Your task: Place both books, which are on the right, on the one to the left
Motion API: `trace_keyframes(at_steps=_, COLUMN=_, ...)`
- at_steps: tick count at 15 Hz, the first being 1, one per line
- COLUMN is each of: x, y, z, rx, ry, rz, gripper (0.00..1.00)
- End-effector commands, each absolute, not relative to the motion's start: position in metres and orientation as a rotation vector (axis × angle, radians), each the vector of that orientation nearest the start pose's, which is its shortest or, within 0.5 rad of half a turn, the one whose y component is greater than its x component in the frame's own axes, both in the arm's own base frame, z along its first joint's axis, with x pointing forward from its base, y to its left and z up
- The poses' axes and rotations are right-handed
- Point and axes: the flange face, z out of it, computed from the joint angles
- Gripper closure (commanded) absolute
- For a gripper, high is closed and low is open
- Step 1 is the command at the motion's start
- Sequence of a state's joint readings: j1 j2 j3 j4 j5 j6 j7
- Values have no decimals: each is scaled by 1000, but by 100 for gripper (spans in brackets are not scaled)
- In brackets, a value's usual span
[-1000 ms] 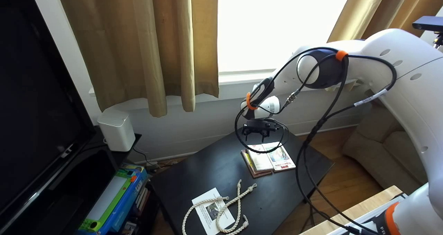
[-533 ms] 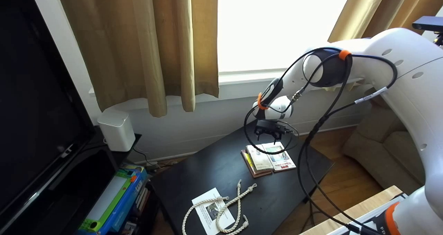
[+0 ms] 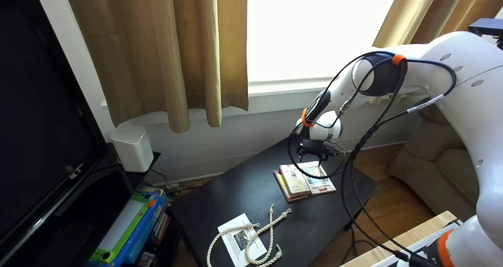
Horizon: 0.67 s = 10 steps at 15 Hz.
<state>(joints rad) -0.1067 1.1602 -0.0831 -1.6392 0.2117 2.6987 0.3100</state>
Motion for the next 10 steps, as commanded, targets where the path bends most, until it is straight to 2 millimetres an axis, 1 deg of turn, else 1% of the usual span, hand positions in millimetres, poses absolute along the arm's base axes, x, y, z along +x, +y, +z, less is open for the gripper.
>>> trace_keyframes(at_steps=1, x=596, y=-121, z=-64, rx=-2975, ry=1000, rz=144, gripper=0)
trace_keyframes(at_steps=3, x=590, y=-139, z=-73, rx=-2958, ry=1018, rz=185, gripper=0)
trace_keyframes(at_steps=4, x=587, y=-144, z=-76, rx=-2959, ry=1004, rz=177, gripper=0)
trace_keyframes(at_steps=5, x=584, y=-146, z=-77, rx=-2971, ry=958, rz=182, gripper=0)
trace_keyframes(at_steps=6, x=582, y=-150, z=-81, rx=-2995, ry=925, rz=152, gripper=0)
trace_keyframes(at_steps=10, x=571, y=-165, z=-95, rx=-3032, ry=787, rz=201, gripper=0)
